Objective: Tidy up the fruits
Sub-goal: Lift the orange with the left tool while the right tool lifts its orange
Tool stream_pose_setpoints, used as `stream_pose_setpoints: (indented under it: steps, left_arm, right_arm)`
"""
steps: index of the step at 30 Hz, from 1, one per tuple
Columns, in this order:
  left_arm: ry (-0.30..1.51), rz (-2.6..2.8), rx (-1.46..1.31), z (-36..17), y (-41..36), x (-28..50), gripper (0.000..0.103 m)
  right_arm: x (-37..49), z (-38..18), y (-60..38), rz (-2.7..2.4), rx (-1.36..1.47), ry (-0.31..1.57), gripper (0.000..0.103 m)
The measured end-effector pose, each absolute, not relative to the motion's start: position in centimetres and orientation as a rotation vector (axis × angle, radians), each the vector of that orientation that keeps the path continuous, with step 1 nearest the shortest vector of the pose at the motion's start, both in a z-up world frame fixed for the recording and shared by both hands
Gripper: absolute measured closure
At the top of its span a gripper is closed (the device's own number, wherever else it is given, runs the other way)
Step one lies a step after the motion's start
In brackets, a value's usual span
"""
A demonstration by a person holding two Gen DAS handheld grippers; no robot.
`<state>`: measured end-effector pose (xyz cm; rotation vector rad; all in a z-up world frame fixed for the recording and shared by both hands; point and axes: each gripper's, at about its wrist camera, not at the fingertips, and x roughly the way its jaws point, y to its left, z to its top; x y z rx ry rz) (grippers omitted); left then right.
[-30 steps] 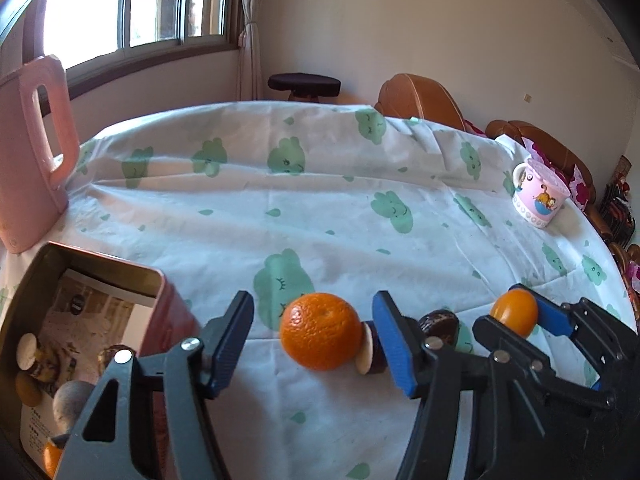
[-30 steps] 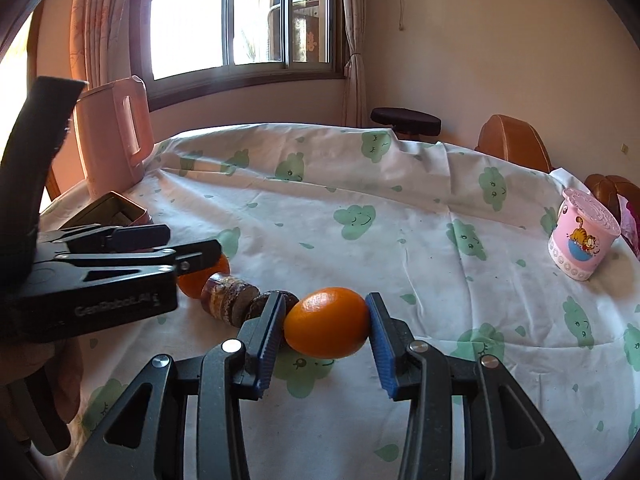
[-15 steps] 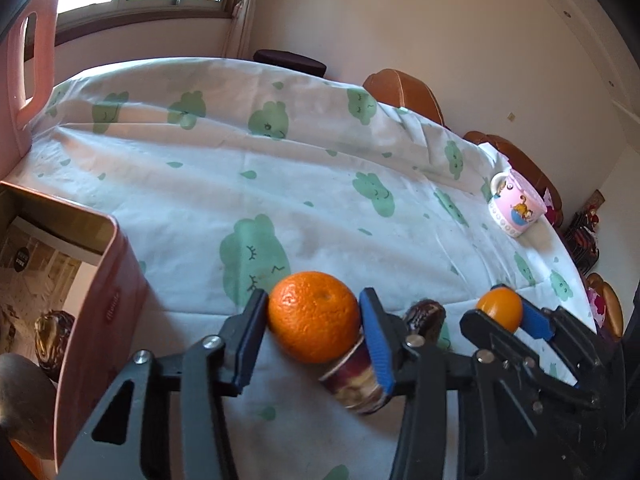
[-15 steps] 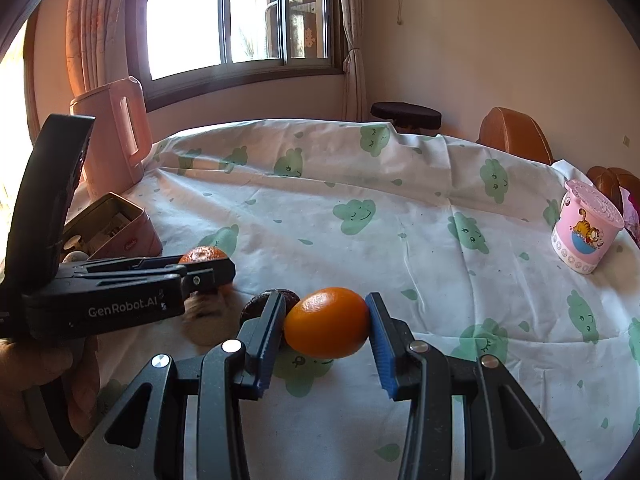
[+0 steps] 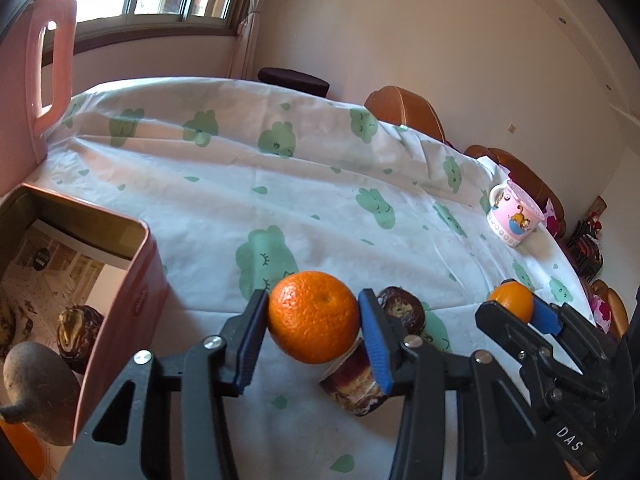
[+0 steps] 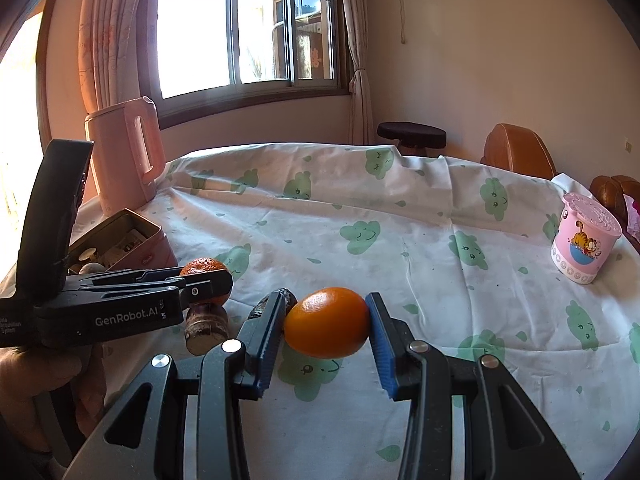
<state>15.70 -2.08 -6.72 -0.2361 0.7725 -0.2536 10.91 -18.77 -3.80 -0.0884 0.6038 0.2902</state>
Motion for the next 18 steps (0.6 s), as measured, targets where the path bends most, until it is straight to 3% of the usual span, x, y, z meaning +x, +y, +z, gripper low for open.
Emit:
stream_pose_setpoints:
  steps: [18]
  left_arm:
    - [0.646,-0.187,-0.143,-5.0,-2.7,13.5,0.055]
  right_arm:
    - [10.0,-3.2,-19.3,0.284,-0.070,0.545,0.060]
